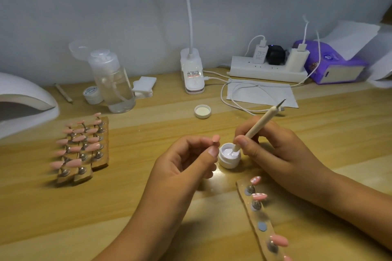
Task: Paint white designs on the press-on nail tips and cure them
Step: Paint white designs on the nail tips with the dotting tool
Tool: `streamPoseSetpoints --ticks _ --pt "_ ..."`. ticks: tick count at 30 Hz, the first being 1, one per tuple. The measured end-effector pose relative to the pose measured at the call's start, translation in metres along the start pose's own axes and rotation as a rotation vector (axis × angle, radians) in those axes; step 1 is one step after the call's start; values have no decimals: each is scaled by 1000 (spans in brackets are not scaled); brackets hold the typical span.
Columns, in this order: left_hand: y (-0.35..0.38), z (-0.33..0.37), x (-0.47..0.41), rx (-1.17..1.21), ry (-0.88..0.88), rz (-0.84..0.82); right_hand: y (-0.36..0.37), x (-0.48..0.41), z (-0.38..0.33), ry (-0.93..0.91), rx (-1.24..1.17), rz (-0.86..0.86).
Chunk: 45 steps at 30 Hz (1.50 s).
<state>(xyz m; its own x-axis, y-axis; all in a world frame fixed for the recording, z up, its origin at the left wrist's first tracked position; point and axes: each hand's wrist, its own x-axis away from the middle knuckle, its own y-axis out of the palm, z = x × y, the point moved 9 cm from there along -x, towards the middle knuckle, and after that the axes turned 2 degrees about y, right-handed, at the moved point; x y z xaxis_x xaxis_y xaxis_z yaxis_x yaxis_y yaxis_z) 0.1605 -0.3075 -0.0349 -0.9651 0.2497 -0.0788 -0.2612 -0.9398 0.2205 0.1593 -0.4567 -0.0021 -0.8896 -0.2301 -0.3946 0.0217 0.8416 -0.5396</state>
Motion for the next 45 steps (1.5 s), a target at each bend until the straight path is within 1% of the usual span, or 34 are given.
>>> streamPoseSetpoints --ticks 3,5,11,14,18,23,27,34,37,42,45 --pt "1 0 0 5 8 -4 -1 0 1 10 -20 14" --pt "1 1 0 3 13 -11 -5 0 0 19 -83 49" --pt "8 7 3 -57 50 -77 -27 4 4 64 -411 240" --pt "10 5 4 -87 42 -101 -33 11 15 157 -594 298" --pt "13 3 5 -103 37 -132 -26 12 20 220 -746 222" --pt "14 5 5 -106 61 -143 -18 10 17 219 -832 140" --pt "14 3 4 -72 47 -146 -15 8 16 221 -902 125" --pt "17 1 6 -108 3 -172 -12 8 16 257 -917 123" --pt "21 3 7 -107 -5 -196 -10 7 12 244 -936 95" --pt "19 -2 7 -118 -42 -176 -5 8 4 214 -955 17" --pt "18 -4 8 -126 -60 -178 -2 10 2 218 -945 19"
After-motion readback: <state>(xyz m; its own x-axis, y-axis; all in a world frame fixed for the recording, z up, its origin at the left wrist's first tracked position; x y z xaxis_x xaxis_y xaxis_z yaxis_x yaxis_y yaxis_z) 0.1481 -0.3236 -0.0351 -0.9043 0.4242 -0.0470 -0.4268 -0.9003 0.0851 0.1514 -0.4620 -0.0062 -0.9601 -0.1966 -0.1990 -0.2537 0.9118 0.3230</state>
